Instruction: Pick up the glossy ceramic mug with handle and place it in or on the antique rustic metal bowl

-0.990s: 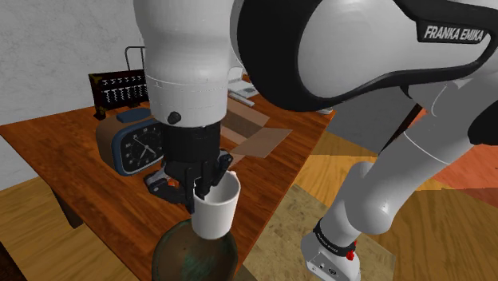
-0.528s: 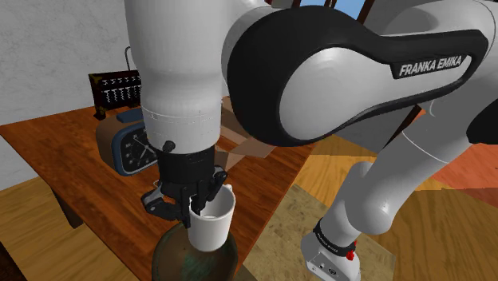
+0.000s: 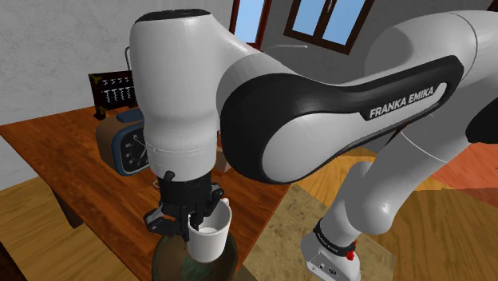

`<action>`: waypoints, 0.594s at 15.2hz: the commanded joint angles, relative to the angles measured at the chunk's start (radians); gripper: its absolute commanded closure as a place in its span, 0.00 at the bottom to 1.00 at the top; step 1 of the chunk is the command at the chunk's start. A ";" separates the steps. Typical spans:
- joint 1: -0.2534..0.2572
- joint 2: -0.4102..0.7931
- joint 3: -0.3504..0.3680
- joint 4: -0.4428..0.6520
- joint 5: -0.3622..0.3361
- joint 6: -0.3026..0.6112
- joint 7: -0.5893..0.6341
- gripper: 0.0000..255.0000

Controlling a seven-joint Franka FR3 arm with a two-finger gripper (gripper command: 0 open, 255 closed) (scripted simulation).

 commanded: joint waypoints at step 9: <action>0.001 0.017 0.008 -0.053 -0.007 0.067 0.004 1.00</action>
